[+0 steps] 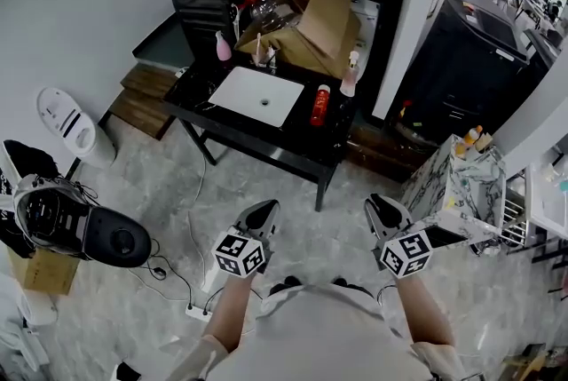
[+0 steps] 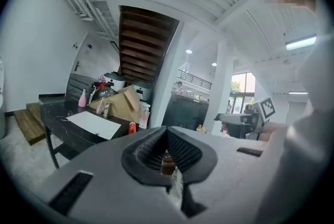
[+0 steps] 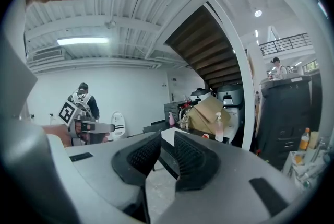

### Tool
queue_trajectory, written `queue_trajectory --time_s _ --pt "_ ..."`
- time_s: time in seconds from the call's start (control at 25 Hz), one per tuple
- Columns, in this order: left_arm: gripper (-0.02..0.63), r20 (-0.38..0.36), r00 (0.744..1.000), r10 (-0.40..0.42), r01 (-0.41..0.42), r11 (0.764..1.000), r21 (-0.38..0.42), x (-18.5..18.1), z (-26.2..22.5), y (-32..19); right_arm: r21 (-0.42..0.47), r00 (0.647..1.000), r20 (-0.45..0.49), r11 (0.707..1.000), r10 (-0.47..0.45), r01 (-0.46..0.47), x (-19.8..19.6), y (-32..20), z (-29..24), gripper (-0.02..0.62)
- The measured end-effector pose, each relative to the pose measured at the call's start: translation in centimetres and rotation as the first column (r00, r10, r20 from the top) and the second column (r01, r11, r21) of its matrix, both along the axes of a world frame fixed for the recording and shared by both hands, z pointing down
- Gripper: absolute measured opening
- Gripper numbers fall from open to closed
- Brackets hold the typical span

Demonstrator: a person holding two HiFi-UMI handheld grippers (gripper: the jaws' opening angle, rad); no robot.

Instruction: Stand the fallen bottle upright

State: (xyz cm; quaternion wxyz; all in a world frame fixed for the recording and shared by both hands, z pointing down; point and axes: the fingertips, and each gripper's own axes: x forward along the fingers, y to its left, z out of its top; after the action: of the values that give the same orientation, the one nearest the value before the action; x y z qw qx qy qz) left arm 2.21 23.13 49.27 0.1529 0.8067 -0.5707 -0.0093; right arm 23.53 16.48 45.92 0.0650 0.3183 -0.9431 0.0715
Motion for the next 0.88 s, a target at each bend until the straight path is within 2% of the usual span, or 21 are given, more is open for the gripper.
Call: queue_trajectory --time_s 0.2,0.44,0.88 --pt "0.006 0.002 1.000 0.013 -0.013 1.000 0.004 -1.6 0.4 0.8 -0.013 1.000 0.003 1.000 0.018 -0.018 -1.7 0.8 0.4 0.149" --pt "0.006 0.008 0.999 0.031 -0.031 1.000 0.003 -3.4 0.7 1.6 -0.009 0.999 -0.017 0.999 0.037 -0.037 -3.2 1.9 0.8 0.213" --pt "0.006 0.003 0.999 0.032 -0.032 0.999 -0.010 -5.0 1.3 1.5 -0.017 0.999 -0.026 0.999 0.028 -0.029 -5.1 1.4 1.2 0.244"
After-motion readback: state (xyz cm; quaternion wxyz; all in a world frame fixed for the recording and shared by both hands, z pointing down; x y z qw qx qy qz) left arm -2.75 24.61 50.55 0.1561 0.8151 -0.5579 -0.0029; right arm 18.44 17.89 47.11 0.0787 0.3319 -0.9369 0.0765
